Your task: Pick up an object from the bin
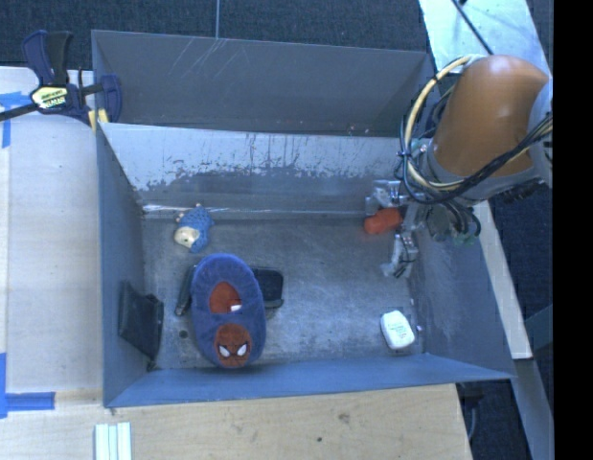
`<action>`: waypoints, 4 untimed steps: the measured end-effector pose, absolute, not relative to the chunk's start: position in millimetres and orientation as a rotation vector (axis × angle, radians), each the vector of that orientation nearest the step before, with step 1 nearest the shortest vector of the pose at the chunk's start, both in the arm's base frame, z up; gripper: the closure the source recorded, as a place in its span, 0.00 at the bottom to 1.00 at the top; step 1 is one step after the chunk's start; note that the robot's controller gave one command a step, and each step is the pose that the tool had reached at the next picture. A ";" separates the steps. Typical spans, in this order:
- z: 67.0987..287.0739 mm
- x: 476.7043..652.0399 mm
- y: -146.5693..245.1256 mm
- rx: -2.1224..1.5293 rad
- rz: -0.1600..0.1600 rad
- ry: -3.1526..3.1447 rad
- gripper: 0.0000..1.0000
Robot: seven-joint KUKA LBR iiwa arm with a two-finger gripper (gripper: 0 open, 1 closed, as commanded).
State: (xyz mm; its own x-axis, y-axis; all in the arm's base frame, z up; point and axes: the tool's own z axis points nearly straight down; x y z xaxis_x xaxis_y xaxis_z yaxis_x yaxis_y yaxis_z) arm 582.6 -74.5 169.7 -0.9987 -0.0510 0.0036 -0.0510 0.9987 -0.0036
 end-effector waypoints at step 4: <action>266.4 629.4 -110.2 -0.298 0.001 -3.141 1.00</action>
Offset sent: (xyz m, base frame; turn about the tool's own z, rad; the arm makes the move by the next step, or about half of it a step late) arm 0.0392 -0.0331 -0.0695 0.1543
